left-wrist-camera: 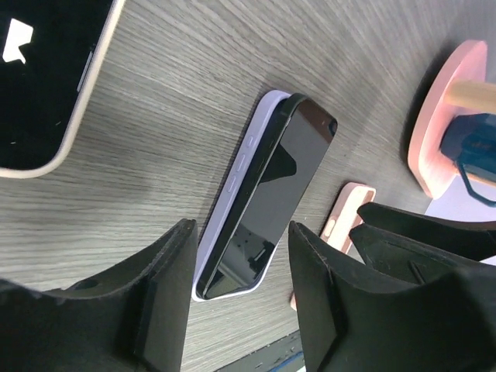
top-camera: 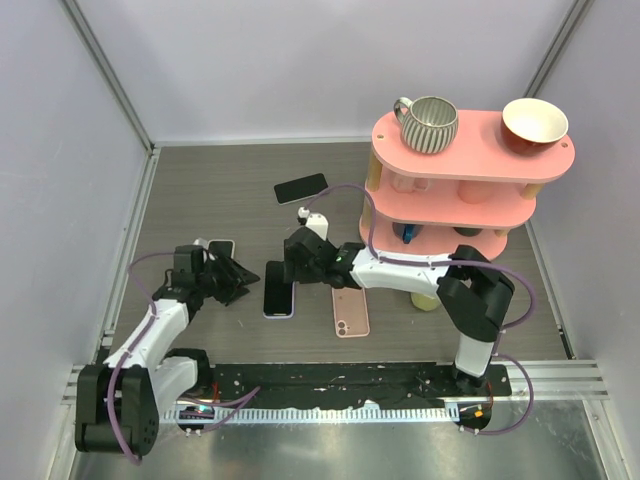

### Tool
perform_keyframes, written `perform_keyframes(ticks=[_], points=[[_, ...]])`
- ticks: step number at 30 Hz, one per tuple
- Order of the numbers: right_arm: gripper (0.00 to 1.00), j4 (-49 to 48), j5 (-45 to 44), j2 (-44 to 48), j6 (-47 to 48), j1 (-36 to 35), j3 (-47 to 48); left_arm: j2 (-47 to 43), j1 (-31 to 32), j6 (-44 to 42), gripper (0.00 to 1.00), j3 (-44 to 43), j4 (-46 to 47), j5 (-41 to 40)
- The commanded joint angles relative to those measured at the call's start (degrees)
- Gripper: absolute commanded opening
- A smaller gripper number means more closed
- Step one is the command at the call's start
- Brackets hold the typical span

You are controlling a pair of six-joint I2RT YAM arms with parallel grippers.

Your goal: Put the phone into the phone case

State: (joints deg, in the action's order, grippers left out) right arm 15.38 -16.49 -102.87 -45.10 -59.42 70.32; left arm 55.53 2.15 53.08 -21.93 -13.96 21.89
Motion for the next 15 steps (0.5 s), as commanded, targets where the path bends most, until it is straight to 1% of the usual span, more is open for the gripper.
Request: perform_keyframes(ticks=[1,3,5,6,9,10,12,14,15], points=[[0.63,-7.11,5.94,0.30,0.98,1.49,-1.07,3.26,2.59,-0.87,0.51,-0.92,5.52,-1.23],[0.60,-7.73,7.17,-0.92,1.33,2.38,-0.89,5.02,2.94,-1.22,0.46,-1.36,5.95,-2.72],[0.59,-8.43,8.66,-2.07,1.60,2.81,-0.80,6.34,3.91,-1.31,0.42,-1.53,6.57,-3.69],[0.59,-8.69,9.10,-3.03,1.77,2.99,-0.72,7.48,4.35,-1.49,0.38,-1.53,6.66,-4.57],[0.59,-9.05,9.64,-4.44,1.86,2.99,-0.80,8.89,7.07,-1.75,0.31,-1.80,6.92,-6.93],[0.59,-9.14,9.72,-5.31,2.12,2.99,-0.89,9.59,8.82,-1.75,0.30,-1.80,6.84,-7.73],[0.57,-9.05,9.29,-6.02,2.21,2.99,-1.24,10.21,10.32,-1.49,0.27,-1.80,6.57,-8.88],[0.54,-8.96,9.02,-6.73,2.56,3.17,-1.94,10.57,11.99,-1.05,0.26,-1.88,4.74,-11.68],[0.52,-9.05,8.50,-6.82,2.48,3.17,-2.12,10.48,12.26,-0.87,0.23,-1.88,3.94,-13.00]])
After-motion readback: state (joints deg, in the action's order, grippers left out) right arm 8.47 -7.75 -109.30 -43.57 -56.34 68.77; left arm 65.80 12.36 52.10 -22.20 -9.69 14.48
